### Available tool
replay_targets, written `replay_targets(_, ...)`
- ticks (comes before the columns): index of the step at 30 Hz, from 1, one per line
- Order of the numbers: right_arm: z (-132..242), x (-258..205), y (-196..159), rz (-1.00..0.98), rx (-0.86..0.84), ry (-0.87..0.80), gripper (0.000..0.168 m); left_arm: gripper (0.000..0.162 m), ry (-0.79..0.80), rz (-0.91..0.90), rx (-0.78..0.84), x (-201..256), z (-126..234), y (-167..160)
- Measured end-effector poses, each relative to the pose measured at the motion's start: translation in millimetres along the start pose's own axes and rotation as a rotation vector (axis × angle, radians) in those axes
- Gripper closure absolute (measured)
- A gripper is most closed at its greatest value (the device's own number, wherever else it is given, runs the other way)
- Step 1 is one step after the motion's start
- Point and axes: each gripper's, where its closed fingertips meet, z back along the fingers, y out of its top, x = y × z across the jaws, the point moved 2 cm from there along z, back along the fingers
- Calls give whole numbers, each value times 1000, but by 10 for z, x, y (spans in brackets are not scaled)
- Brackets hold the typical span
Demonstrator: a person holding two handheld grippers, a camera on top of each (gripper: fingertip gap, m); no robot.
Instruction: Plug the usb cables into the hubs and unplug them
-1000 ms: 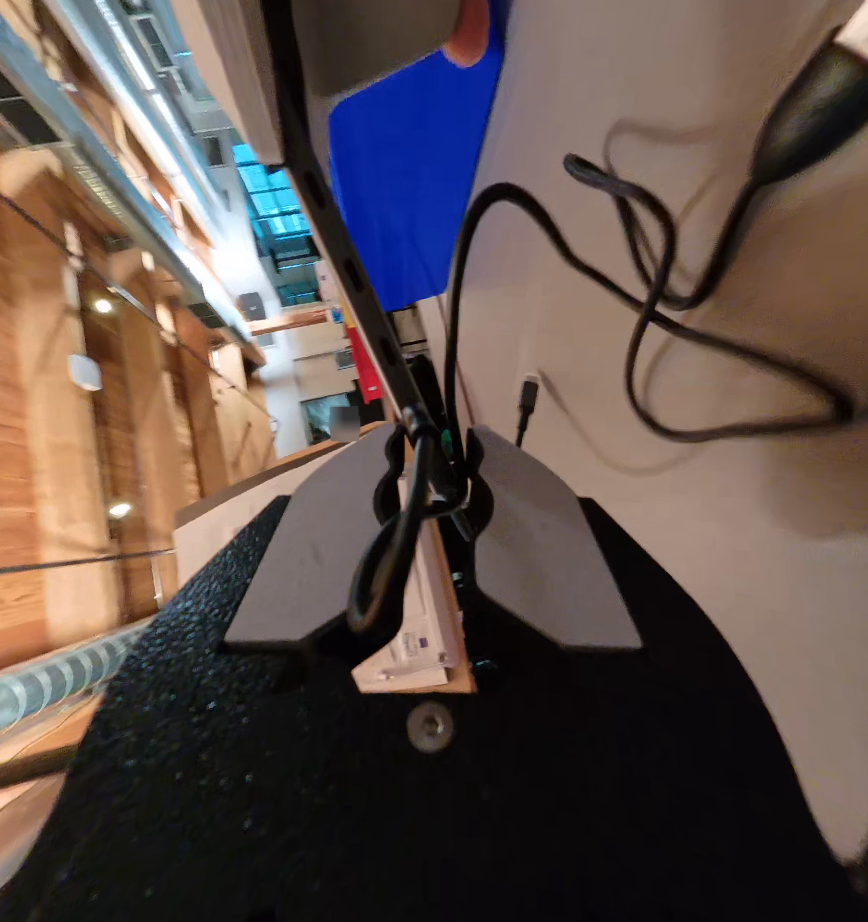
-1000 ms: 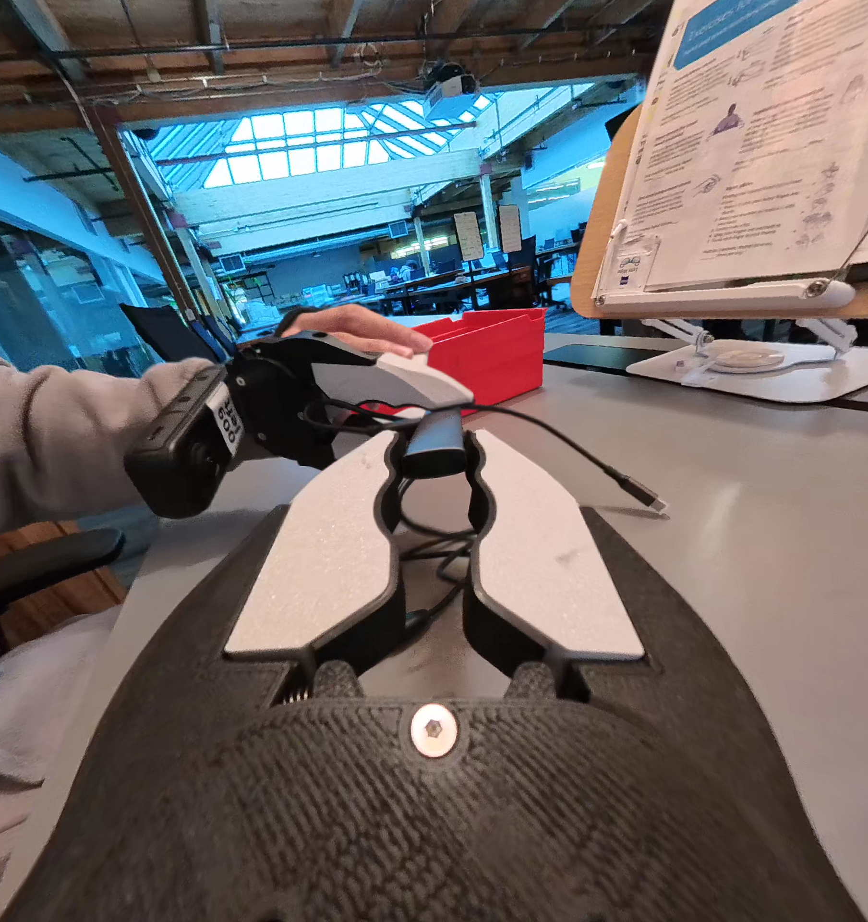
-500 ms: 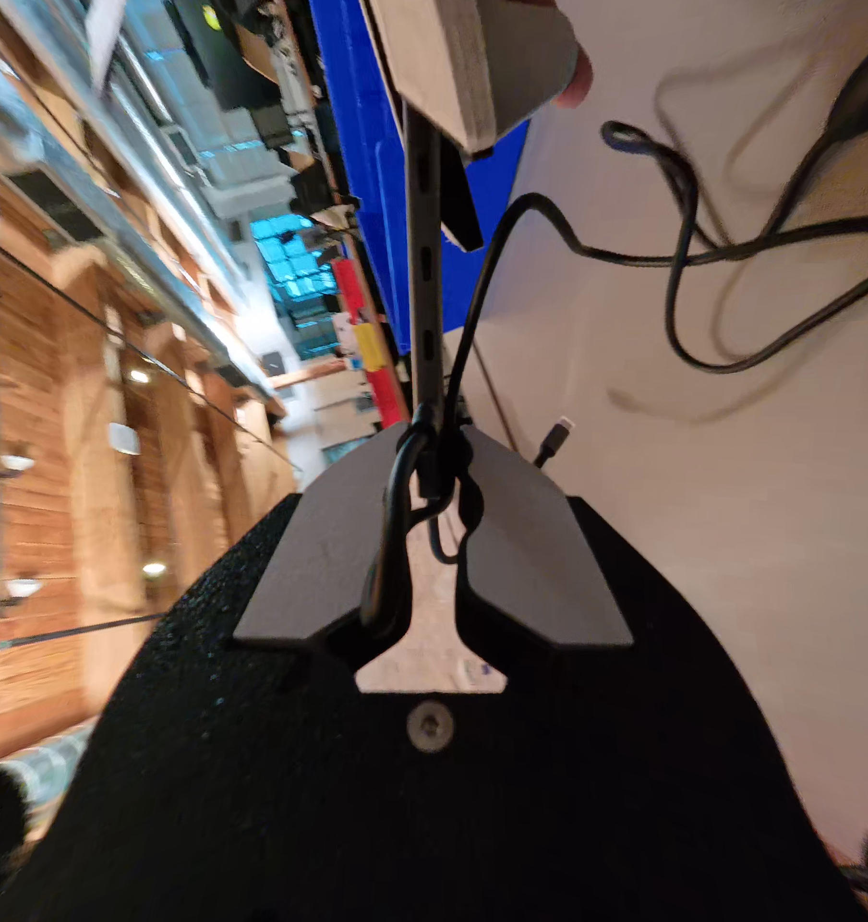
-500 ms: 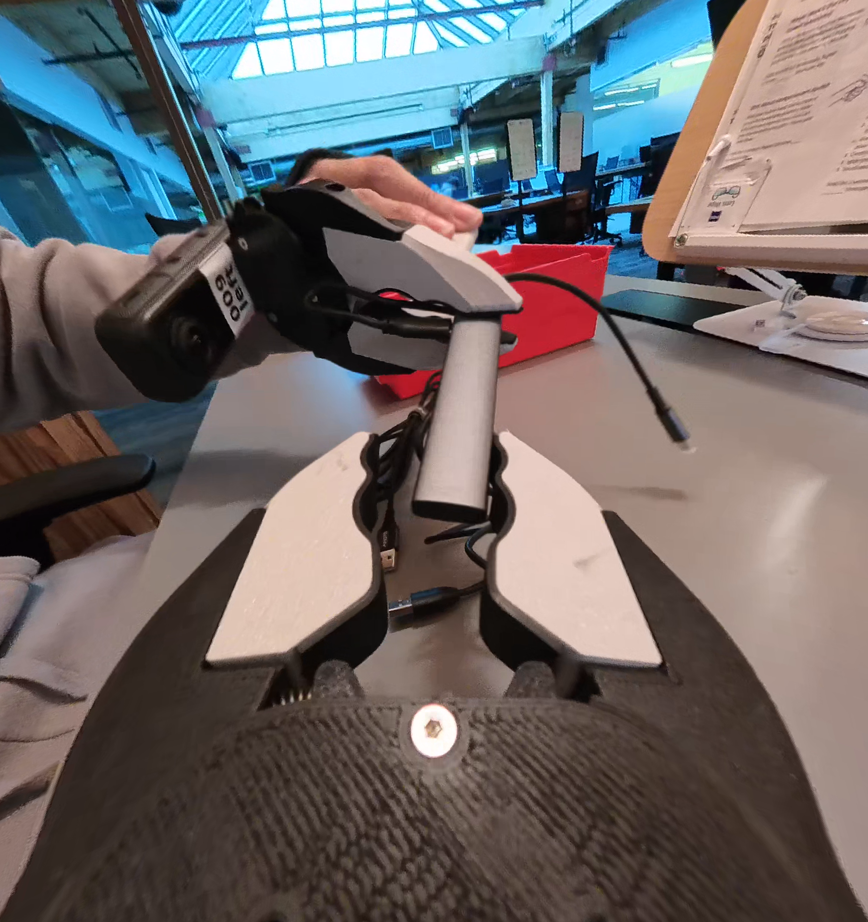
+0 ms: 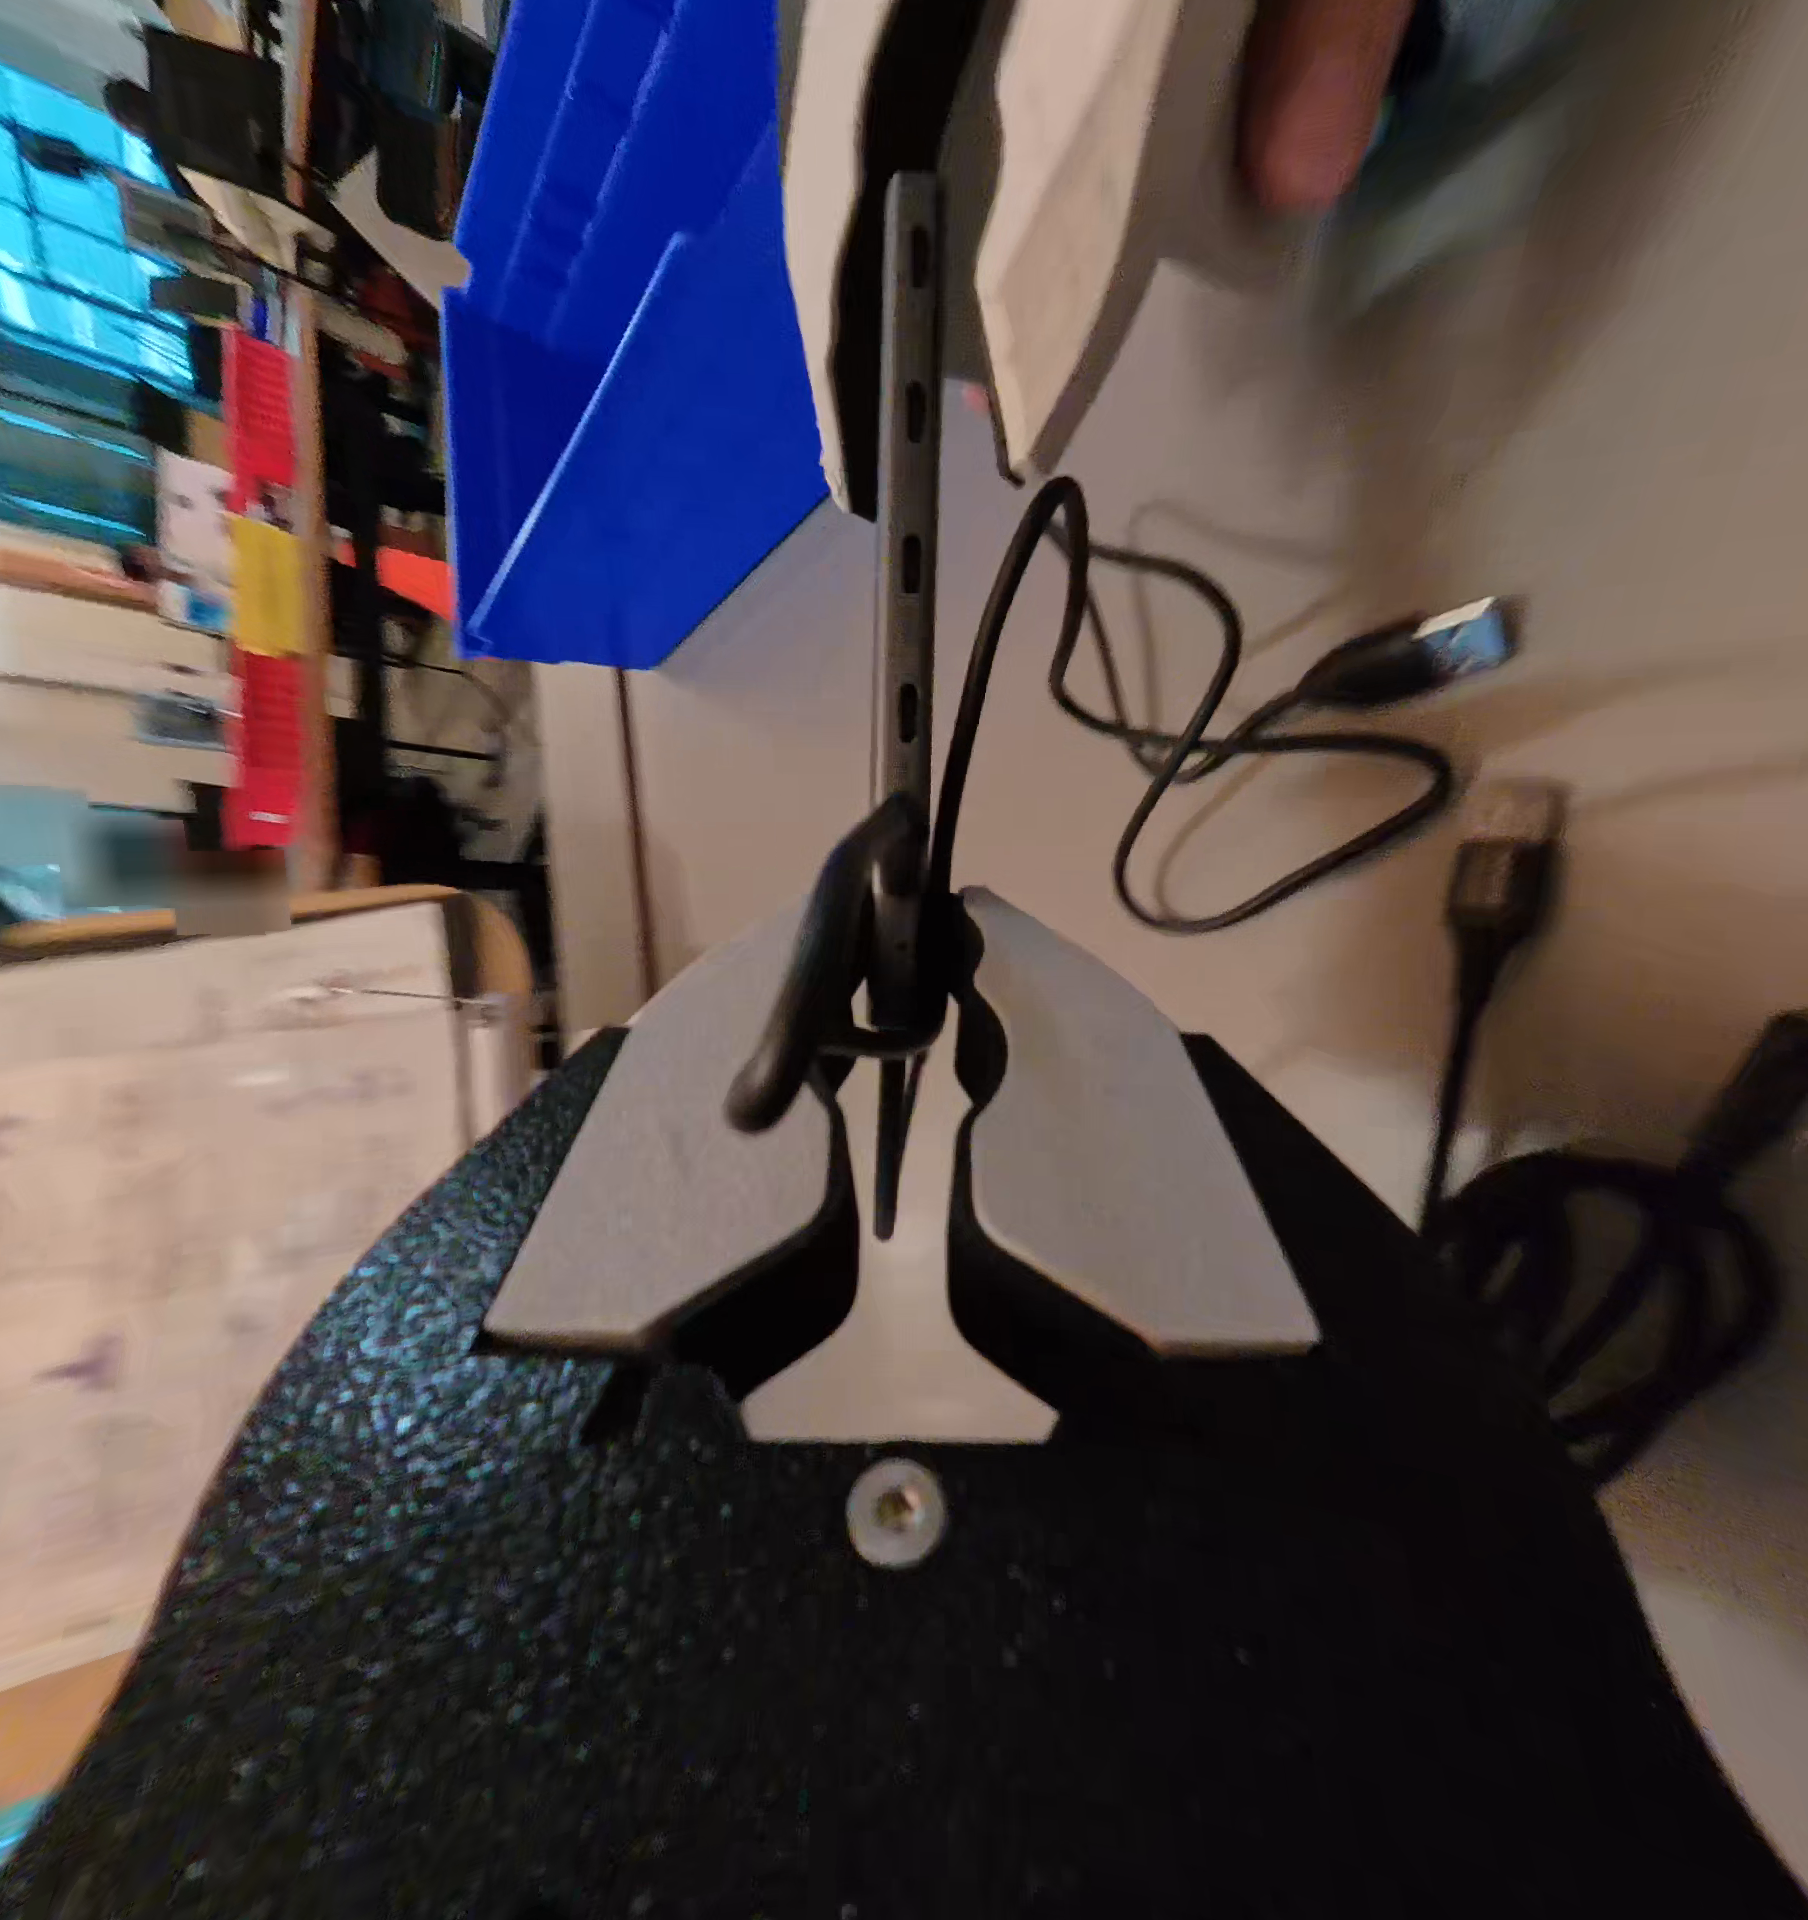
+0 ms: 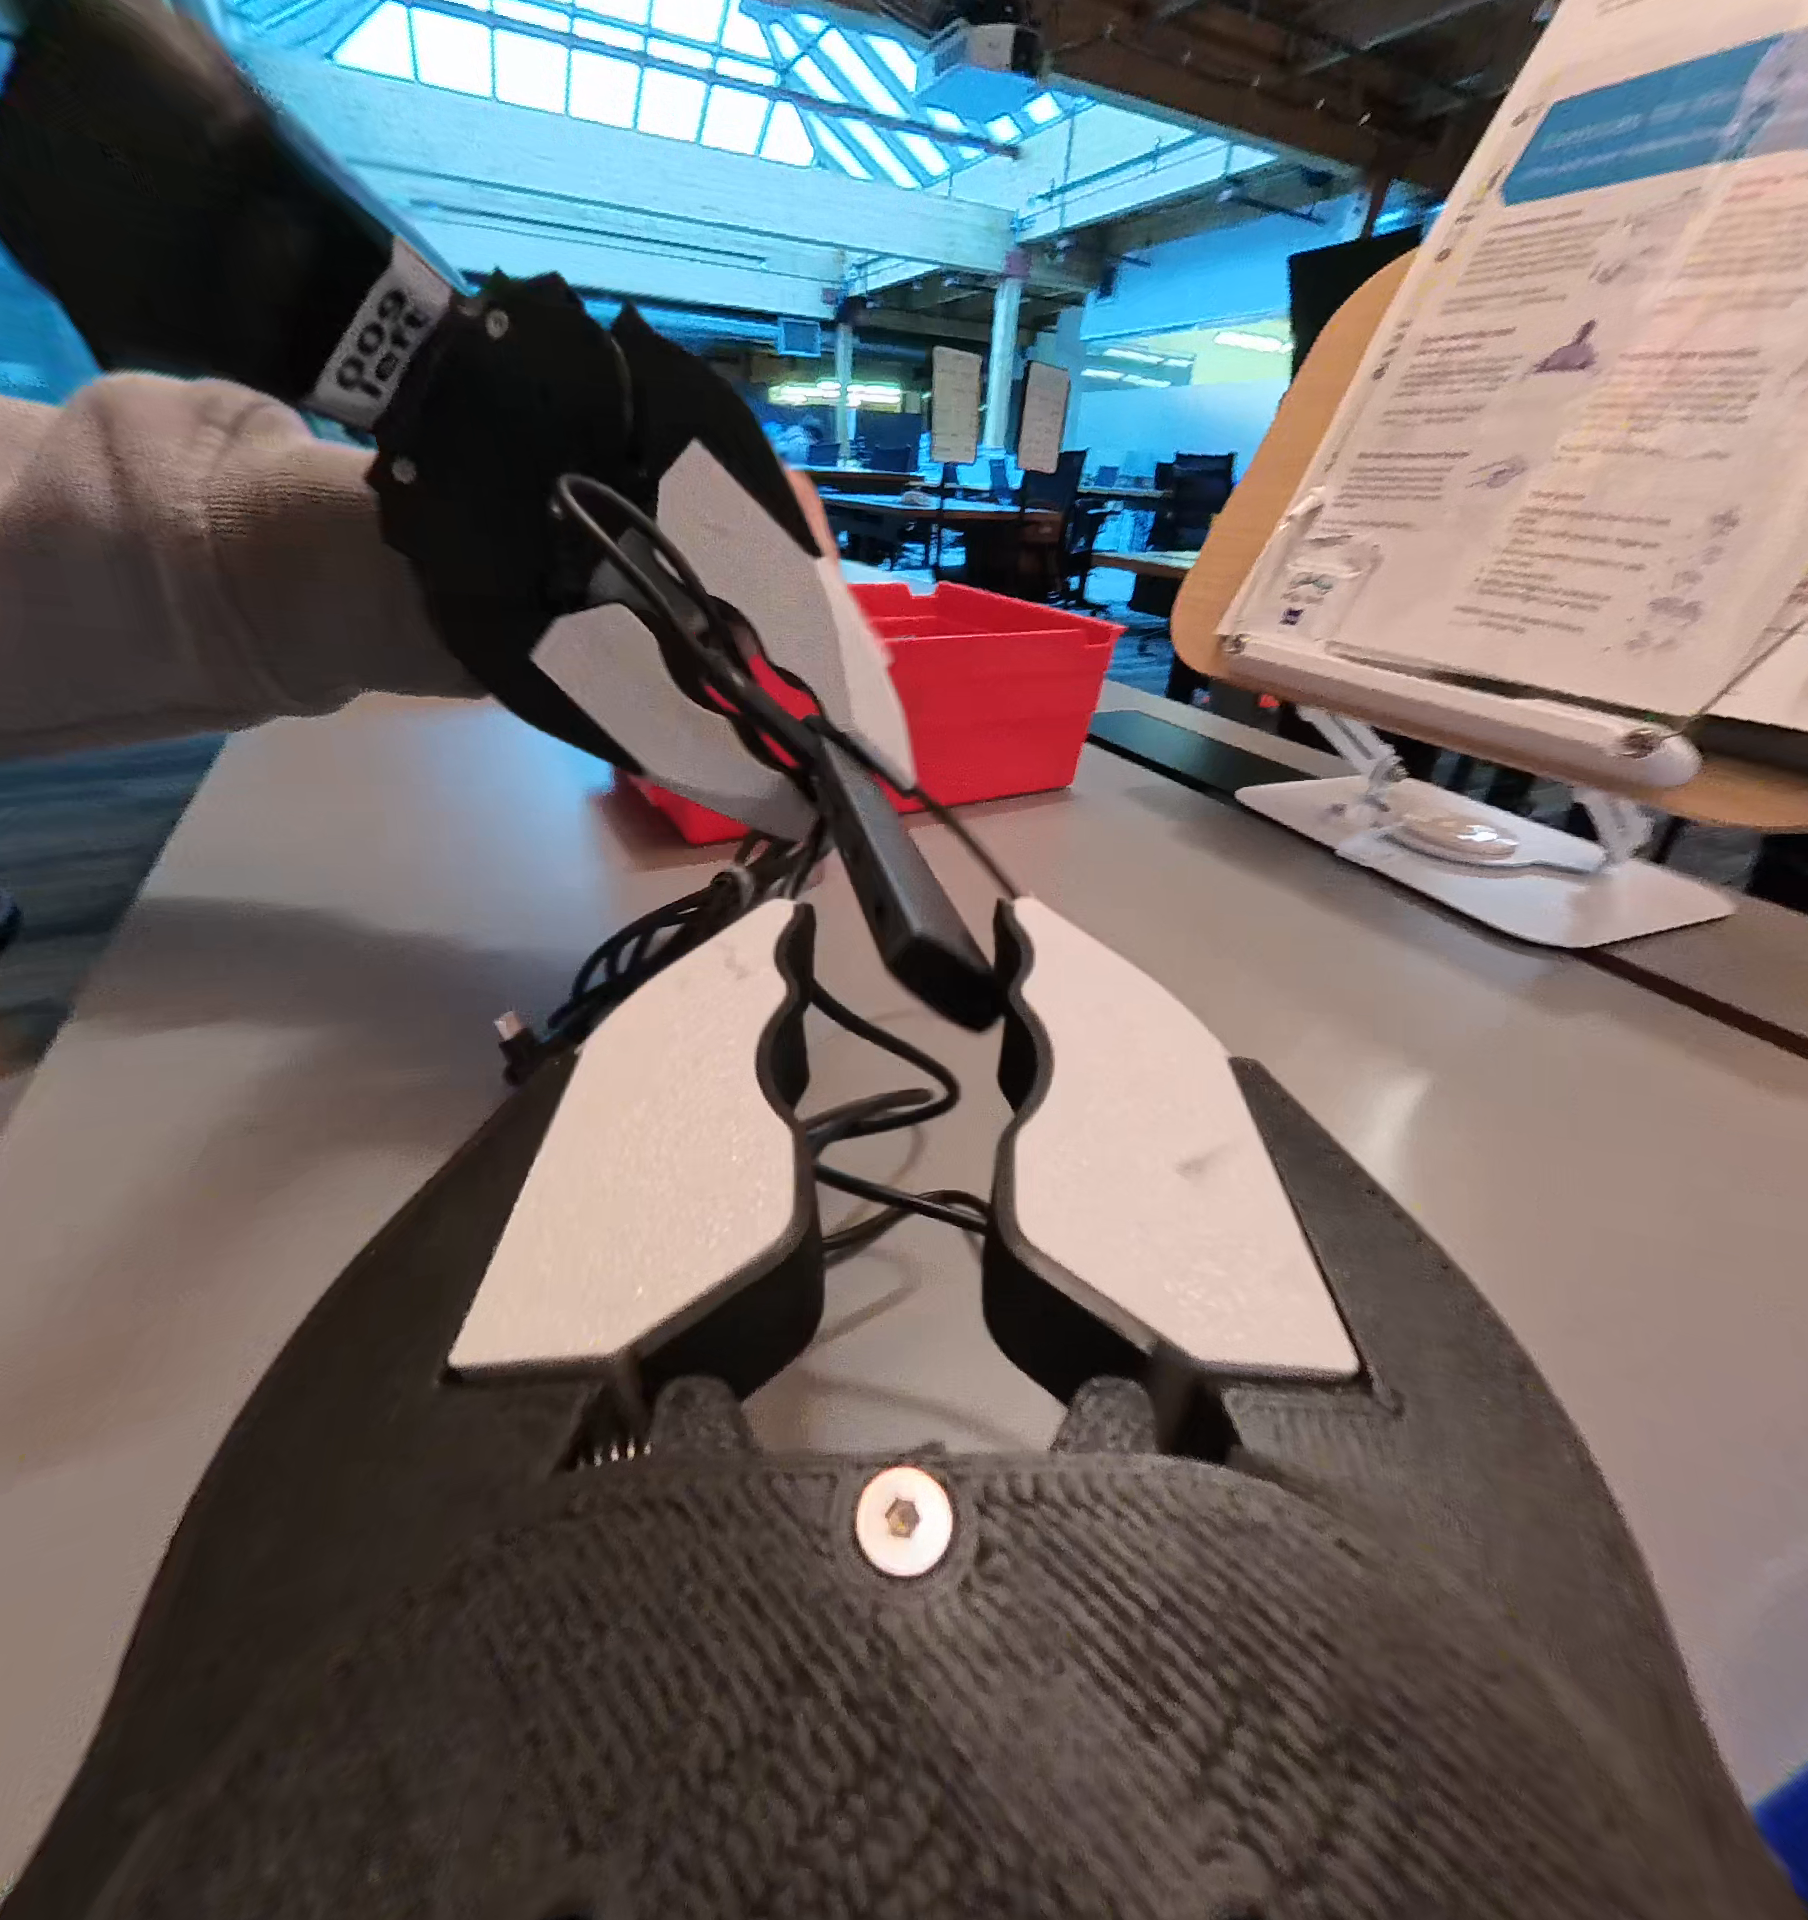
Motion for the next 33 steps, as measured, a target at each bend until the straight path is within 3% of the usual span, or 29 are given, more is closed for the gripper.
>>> replay_targets(3,76,145,156,-21,109,-114,129,149,-81,443,161,12,51,73)
replay_targets(7,206,250,391,-213,270,-103,127,149,-91,1202,586,-137,175,215)
replay_targets(10,115,161,348,-205,162,-65,124,149,28,1577,802,-184,191,116)
replay_targets(15,-143,-91,375,98,-69,-134,123,149,298,1990,859,-78,58,-175)
replay_targets(18,-256,-97,303,143,-126,-215,122,149,394,1925,759,-21,-28,-151)
replay_targets(21,-177,32,483,-172,122,-260,138,149,375,1718,695,24,-78,93)
replay_targets(25,-193,116,248,-441,48,-156,134,149,278,1552,752,71,-106,470)
replay_targets(28,-189,5,333,-572,147,25,147,149,183,1491,822,110,-134,645)
replay_targets(30,-176,-23,334,-587,153,86,150,149,119,1493,850,134,-145,684)
replay_targets(33,-147,-114,355,-461,97,142,152,149,42,1418,861,189,-139,723)
